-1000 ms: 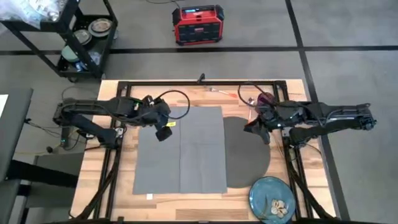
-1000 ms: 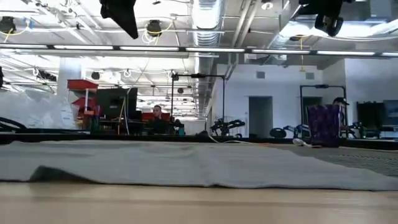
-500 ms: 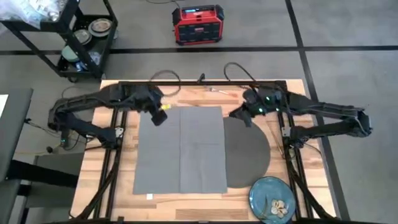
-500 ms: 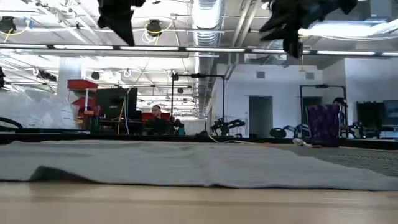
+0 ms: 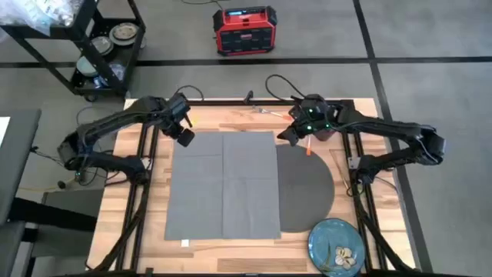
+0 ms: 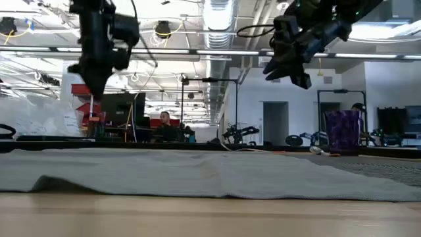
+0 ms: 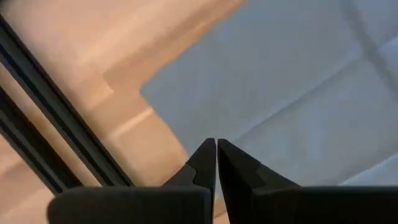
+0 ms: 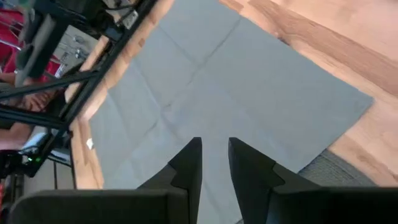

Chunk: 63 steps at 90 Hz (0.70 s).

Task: Set table place
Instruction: Fold the light gray table napkin on the table

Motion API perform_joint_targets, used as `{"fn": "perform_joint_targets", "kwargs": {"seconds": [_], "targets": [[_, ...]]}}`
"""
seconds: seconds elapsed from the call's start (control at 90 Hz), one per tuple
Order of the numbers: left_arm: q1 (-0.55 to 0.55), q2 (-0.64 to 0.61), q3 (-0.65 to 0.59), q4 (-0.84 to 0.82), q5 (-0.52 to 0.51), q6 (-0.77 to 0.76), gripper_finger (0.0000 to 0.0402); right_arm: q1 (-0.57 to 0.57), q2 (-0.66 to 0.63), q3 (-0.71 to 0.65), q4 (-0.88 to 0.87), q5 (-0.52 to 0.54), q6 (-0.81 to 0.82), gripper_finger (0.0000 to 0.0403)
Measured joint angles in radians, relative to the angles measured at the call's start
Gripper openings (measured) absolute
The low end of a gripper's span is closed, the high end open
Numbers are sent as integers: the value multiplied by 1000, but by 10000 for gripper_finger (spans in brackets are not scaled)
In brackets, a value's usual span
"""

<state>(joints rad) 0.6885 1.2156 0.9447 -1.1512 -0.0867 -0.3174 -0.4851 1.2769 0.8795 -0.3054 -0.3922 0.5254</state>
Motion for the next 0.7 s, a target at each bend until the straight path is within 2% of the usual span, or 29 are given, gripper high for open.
{"fn": "perform_joint_targets", "kwargs": {"seconds": [0.244, 0.433, 0.7], "targets": [[4, 0, -105, 89, 2, -22, 0, -1, 54, 0, 15, -29, -7, 68], [17, 0, -119, 162, 0, -59, 0, -9, 54, 0, 16, -31, -78, 68], [109, 1, -119, 176, 0, -83, 0, -46, 67, 0, 5, -30, -83, 68]]}}
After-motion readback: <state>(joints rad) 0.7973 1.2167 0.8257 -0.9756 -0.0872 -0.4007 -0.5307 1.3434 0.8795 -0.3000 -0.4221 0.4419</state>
